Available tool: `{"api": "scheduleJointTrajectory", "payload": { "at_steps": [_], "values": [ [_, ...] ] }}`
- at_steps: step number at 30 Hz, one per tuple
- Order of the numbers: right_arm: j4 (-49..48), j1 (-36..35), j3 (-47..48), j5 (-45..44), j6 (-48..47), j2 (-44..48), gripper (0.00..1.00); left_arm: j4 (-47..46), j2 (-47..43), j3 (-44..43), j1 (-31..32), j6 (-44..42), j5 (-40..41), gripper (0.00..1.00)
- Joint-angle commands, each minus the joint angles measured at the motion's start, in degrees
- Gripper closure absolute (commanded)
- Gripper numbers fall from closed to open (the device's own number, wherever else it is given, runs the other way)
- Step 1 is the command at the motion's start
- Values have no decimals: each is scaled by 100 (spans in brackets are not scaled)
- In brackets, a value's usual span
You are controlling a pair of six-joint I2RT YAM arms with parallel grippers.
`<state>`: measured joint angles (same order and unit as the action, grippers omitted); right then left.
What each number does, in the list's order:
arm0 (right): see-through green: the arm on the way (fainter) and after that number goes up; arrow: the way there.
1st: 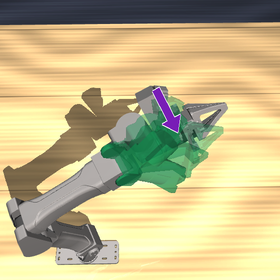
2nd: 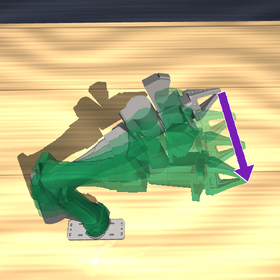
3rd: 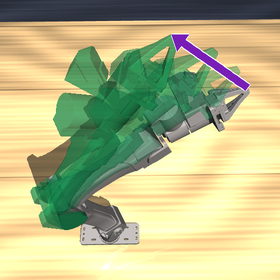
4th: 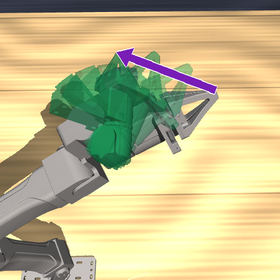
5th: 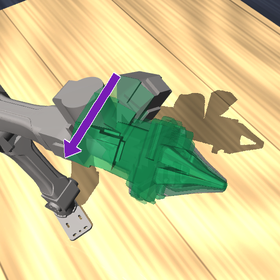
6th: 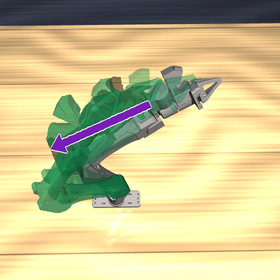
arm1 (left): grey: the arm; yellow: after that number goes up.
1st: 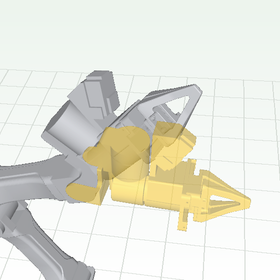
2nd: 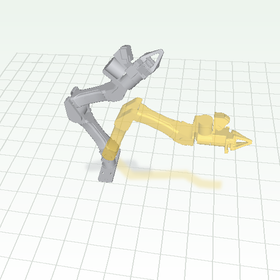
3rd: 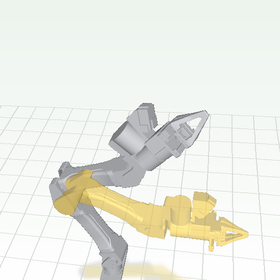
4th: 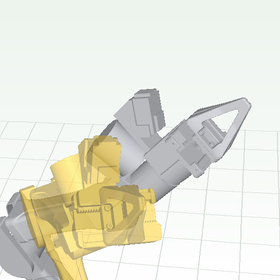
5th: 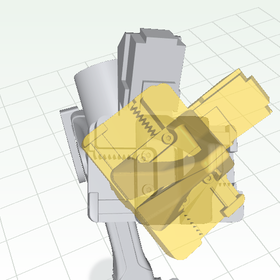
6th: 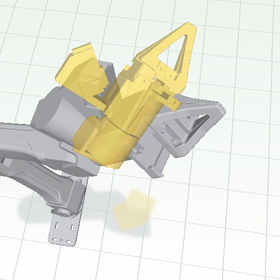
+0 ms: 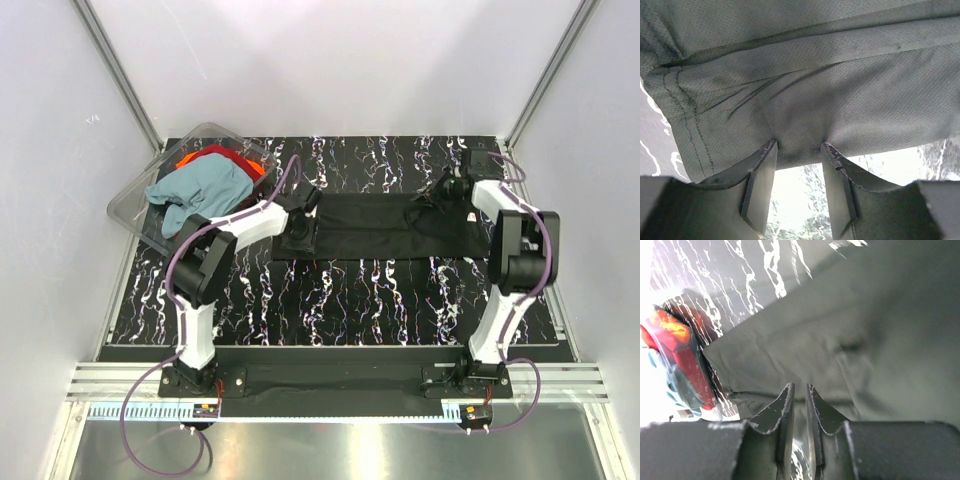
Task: Fold and stack the t-shirts
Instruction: Fold the tshirt
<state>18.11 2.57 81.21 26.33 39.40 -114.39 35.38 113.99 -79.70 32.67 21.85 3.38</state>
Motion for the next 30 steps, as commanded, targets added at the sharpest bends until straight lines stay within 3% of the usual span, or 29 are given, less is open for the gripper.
{"api": "scheduleJointTrajectory", "payload": {
  "at_steps": [1,5,11,16,20,24,30],
  "values": [
    [395,330,-481,-523,-81,935,79,22,-140,428,187,363,-39,54],
    [614,832,-1010,-637,-257,1532,78,-118,-535,946,450,619,-74,54],
    [826,1333,-1380,-743,-512,1867,77,-66,-1940,1895,1004,1620,-170,54],
    [826,1352,-1511,-1007,-389,1816,80,-31,-3005,1713,1058,1509,-680,49],
    [835,1352,-1529,-1199,-485,1543,87,92,-2726,932,751,946,-830,49],
    [599,1378,-1468,-1894,-678,1245,89,180,-1777,378,76,567,-1100,50],
    [307,1378,-626,-1095,-802,542,88,303,-836,-45,-427,356,-980,51]
  ]
}}
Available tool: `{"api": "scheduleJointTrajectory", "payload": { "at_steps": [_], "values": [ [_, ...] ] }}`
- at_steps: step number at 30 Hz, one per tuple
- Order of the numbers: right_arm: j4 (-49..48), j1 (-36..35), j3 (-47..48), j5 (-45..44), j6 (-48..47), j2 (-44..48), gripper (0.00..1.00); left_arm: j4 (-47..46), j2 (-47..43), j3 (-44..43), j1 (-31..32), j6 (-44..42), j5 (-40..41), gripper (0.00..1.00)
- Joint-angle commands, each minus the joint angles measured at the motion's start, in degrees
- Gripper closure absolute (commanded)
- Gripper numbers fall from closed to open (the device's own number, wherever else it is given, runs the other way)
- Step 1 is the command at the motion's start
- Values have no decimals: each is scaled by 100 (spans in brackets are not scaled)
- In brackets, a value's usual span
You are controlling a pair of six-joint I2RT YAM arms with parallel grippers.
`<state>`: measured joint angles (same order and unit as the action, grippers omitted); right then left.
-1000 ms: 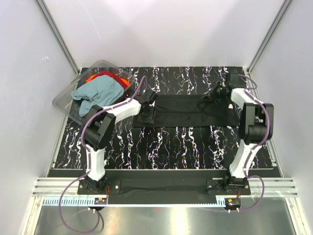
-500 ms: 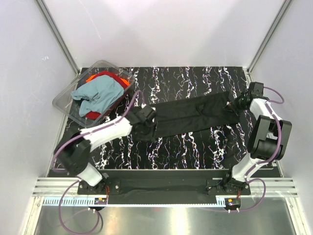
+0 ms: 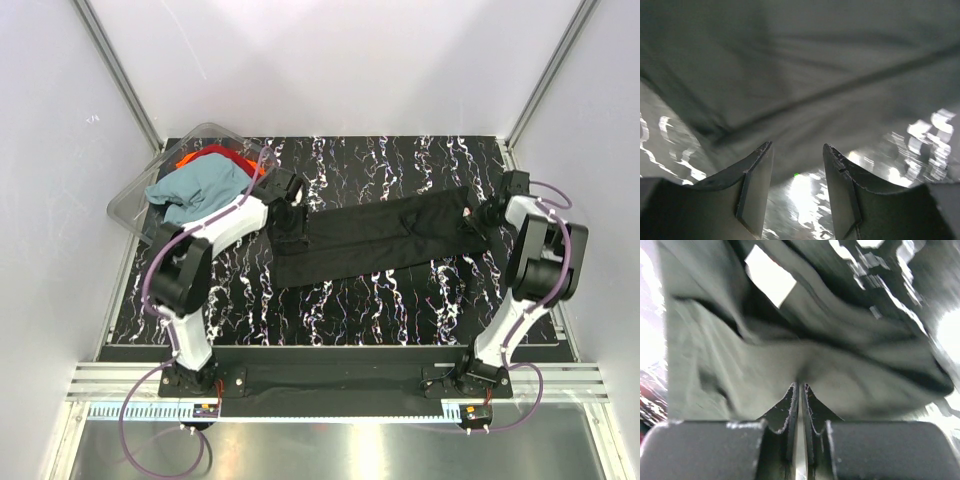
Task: Fold and stack the t-shirts
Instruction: Fold the tshirt
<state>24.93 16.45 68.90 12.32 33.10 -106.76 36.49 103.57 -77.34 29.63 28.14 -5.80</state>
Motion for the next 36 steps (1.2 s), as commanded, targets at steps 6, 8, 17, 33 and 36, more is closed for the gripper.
{"api": "scheduleJointTrajectory", "payload": {
  "at_steps": [6,8,17,33,36],
  "values": [
    [-235,-10,1124,-27,-234,-907,88,227,559,-255,-256,-230,492,51],
    [-190,-10,1204,-281,-234,-1066,88,227,620,-168,-264,-248,562,51],
    [170,-10,2065,-836,-594,-1672,87,-80,-29,1027,-19,481,896,51],
    [768,-63,2242,236,-331,-14,57,227,-269,-946,-9,-553,519,52],
    [785,-63,1952,438,-261,452,55,236,355,-1404,-150,-897,343,54]
  ]
}}
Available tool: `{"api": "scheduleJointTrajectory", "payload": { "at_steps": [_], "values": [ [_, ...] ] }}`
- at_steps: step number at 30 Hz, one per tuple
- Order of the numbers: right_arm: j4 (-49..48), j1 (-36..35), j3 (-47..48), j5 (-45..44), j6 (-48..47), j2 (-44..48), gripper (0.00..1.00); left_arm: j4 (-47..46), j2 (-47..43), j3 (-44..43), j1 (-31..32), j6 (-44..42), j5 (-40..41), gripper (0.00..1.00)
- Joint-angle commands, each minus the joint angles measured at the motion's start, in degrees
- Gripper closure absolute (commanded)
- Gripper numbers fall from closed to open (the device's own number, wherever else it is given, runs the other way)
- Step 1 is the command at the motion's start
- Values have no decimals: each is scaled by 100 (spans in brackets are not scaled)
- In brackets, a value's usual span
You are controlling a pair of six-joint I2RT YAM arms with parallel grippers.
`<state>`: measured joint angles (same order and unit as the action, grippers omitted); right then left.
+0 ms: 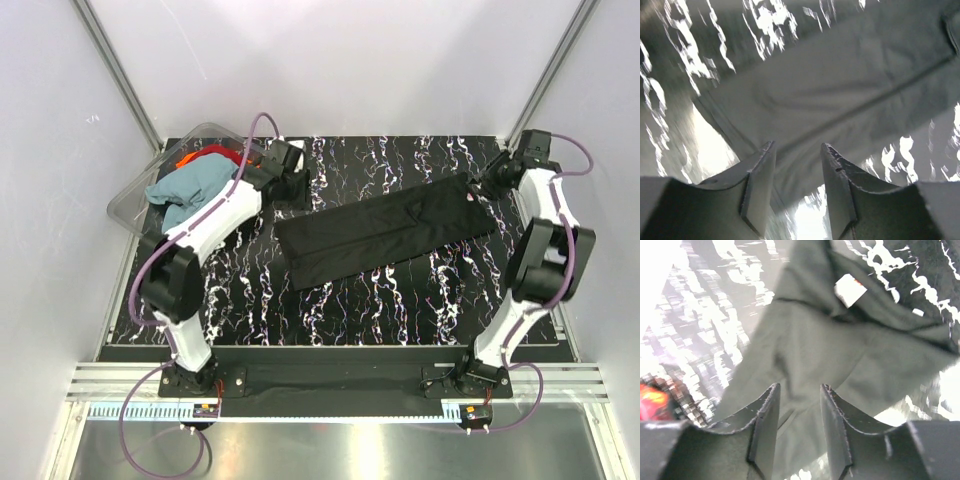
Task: Fold and stack the t-shirts
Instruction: Fold the tshirt
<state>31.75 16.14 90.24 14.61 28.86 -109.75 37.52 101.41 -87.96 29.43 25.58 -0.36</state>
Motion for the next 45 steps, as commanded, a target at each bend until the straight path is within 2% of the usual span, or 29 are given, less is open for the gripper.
{"api": "scheduleJointTrajectory", "payload": {
  "at_steps": [1,7,14,17,18,22,26,29,31,34,40,42,45],
  "values": [
    [104,-32,-251,244,181,849,53,159,869,-431,-131,-712,-184,55],
    [288,-23,-735,341,146,1421,48,599,1557,-688,-157,-713,484,57],
    [482,-23,-814,191,119,1597,48,529,1312,445,-166,-72,529,57],
    [490,-23,-893,209,102,1615,49,222,935,1323,-122,289,388,57],
    [560,-23,-1033,104,85,1633,51,12,507,2117,35,472,449,57],
    [648,-23,-1358,-204,190,1650,53,-104,-23,2835,264,737,494,57],
    [579,-23,-1535,-371,234,1405,56,-201,-1066,3784,835,1394,406,57],
    [517,-23,-1465,-214,190,1089,59,-157,-1910,4119,1214,1738,195,58],
    [508,-32,-1264,76,76,948,59,176,-2308,4033,1249,1731,333,56],
    [508,-32,-930,-28,76,693,58,712,-2705,3288,1223,1380,555,53],
    [473,-32,-464,165,6,-221,58,871,-2249,1601,1074,371,73,53],
    [403,-32,-480,182,-82,-415,57,977,-2099,1362,908,228,-401,53],
    [148,-32,-647,25,-100,-477,56,977,-2177,1098,767,-44,-640,53]
  ]
}}
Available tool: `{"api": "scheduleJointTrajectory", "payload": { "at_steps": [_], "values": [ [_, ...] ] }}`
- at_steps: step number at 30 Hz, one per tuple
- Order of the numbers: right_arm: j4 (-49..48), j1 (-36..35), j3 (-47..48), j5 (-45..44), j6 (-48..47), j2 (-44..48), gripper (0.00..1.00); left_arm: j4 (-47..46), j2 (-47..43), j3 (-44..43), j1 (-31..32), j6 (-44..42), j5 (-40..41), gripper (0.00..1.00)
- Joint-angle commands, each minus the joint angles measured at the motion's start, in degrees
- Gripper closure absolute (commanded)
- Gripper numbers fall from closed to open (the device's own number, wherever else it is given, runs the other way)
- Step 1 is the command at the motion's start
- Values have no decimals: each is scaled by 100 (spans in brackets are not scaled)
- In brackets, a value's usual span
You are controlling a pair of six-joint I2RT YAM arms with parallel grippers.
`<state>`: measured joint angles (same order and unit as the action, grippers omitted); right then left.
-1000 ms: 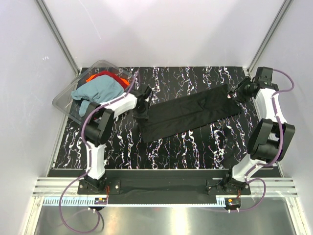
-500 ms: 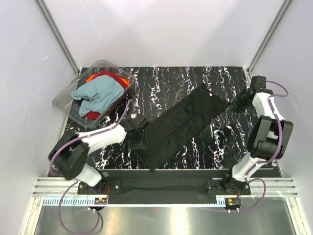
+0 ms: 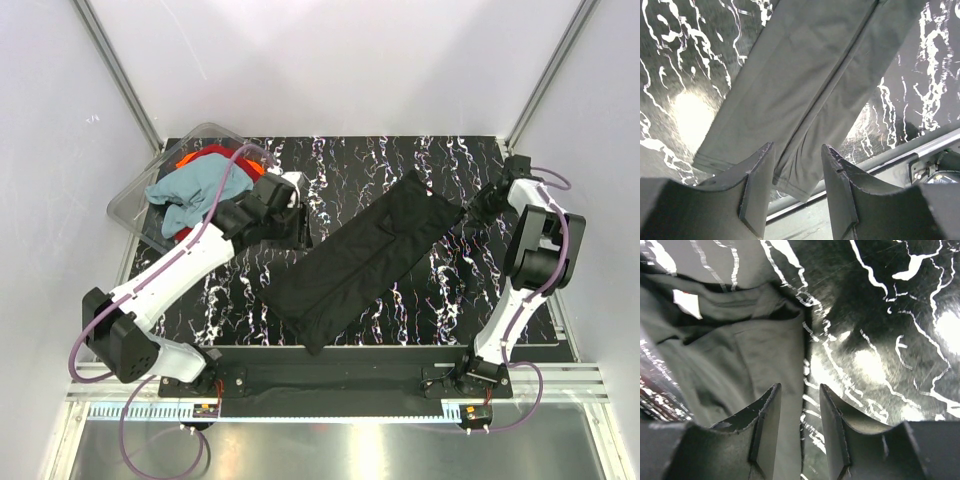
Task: Fold and stack the t-shirts
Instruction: Fold the tshirt
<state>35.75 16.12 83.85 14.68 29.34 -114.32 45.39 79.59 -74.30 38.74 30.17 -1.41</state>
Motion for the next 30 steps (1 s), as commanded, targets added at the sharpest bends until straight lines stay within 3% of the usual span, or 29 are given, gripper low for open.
{"api": "scheduleJointTrajectory", "payload": {
  "at_steps": [1,7,16,20,24,30],
  "values": [
    [-322,-30,-44,0,-139,-29,56,190,-22,-321,-174,-538,-527,53],
    [-1148,-21,-326,211,-8,-178,61,94,-75,-384,-227,-706,-334,53],
    [-1149,-30,105,158,54,-635,66,-47,170,-453,-271,-951,-211,52],
    [-1158,-21,394,-26,-16,-924,91,-109,285,-515,-271,-1013,-70,53],
    [-1140,-21,1367,166,-236,-1513,99,-144,495,-550,-279,-1127,-358,53],
    [-1035,-21,3246,1001,-297,-2699,92,-161,1013,-375,-411,-1286,-472,49]
  ]
}}
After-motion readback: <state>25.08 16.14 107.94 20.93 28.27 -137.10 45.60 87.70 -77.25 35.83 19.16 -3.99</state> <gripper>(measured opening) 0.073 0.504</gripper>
